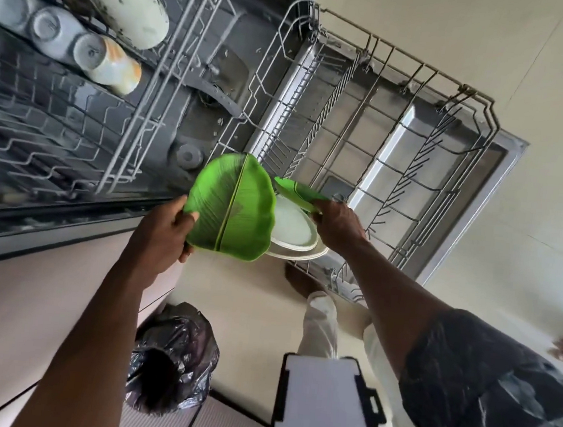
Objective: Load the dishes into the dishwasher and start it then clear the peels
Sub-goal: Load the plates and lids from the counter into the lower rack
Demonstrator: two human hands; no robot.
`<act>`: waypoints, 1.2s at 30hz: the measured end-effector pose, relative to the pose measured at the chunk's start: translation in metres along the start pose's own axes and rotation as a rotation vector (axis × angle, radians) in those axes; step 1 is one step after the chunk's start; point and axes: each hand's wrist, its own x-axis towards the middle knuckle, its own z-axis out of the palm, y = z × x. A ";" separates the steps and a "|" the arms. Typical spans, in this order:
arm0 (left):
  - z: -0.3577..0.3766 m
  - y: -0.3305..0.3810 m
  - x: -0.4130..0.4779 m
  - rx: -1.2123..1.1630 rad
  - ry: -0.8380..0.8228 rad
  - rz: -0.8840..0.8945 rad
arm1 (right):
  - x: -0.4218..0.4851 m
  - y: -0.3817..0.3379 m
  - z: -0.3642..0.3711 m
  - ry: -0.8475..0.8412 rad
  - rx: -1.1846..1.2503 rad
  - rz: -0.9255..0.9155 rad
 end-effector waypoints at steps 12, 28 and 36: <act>-0.002 0.026 0.011 -0.084 -0.064 0.004 | 0.000 0.013 -0.021 -0.091 0.097 0.061; 0.064 0.077 0.082 -0.079 -0.204 0.019 | -0.002 0.022 -0.088 0.195 0.771 0.162; 0.080 0.124 0.125 0.184 -0.332 0.165 | -0.003 0.058 -0.152 0.173 1.207 0.187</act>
